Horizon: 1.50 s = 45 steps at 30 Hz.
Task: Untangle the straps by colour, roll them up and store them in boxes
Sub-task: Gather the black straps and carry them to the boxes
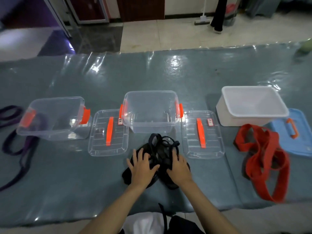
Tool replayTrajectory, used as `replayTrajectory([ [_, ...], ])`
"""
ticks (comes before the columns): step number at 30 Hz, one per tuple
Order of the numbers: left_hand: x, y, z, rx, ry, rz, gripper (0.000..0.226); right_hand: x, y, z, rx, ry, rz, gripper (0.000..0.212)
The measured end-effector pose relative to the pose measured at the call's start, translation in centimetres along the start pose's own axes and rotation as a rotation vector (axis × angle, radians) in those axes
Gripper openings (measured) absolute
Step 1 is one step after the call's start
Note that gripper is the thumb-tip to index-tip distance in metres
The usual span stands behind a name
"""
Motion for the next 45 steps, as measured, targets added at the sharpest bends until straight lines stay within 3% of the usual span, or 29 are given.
replayTrajectory([
  [3, 0.3, -0.3, -0.1, 0.008, 0.003, -0.084, 0.051, 1.6, 0.4, -0.7, 0.011, 0.112, 0.079, 0.103],
  [7, 0.8, -0.2, -0.3, -0.029, 0.003, -0.119, 0.075, 3.3, 0.9, -1.8, 0.003, 0.264, 0.057, 0.117],
  [10, 0.3, -0.2, -0.6, -0.066, -0.096, -0.076, 0.082, 2.5, 1.4, -2.0, -0.017, 0.209, 0.033, 0.122],
  [15, -0.5, -0.5, -1.3, -0.071, -0.154, 0.041, 0.075, -1.0, 1.7, -2.5, -0.019, -0.104, -0.041, 0.107],
  [20, 0.7, -0.4, -1.6, -0.089, -0.102, 0.092, 0.078, 1.4, 1.2, -3.2, -0.046, 0.065, -0.038, 0.105],
  [24, 2.1, 0.0, -1.8, -0.124, -0.058, 0.121, 0.077, 4.3, -0.4, -4.1, 0.042, 0.252, -0.115, 0.087],
  [36, 6.9, 0.4, -3.4, -0.240, -0.027, 0.349, 0.064, 4.6, -5.0, -4.8, 0.203, 0.238, -0.212, 0.042],
  [45, 15.1, -5.1, -6.2, -0.256, 0.115, 0.366, 0.048, 3.8, -15.2, -4.4, 0.338, 0.238, -0.234, 0.033],
])
Point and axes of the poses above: each hand's wrist, its own z-axis towards the middle knuckle, its own x-axis out of the back of the hand, y = z × x, the point moved 7 cm from there along z, towards the middle knuckle, and after that the axes turned 5 degrees about -z, right-handed, at the moved point
